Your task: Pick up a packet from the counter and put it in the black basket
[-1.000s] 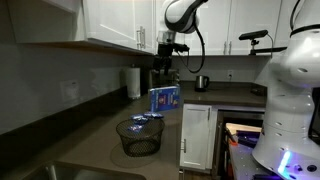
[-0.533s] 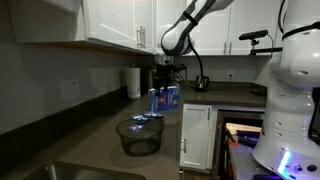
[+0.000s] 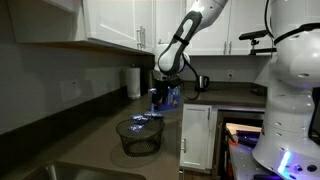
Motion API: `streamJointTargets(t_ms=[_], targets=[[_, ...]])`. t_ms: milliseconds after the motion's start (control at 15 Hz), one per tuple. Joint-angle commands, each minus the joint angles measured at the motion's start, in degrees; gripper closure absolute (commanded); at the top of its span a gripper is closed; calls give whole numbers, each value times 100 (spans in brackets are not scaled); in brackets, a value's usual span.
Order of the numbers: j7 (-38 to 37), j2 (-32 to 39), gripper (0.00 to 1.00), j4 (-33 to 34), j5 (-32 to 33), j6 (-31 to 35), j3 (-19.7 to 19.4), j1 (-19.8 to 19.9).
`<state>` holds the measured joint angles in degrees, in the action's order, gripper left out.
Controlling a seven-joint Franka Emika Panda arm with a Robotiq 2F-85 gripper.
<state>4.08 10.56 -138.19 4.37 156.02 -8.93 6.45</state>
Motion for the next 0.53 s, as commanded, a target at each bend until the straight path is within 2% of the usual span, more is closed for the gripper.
streamJointTargets(t_ms=[0, 467], targets=[[257, 672, 0, 451, -157, 299, 98, 190], [108, 1776, 0, 1396, 62, 629, 2, 251]])
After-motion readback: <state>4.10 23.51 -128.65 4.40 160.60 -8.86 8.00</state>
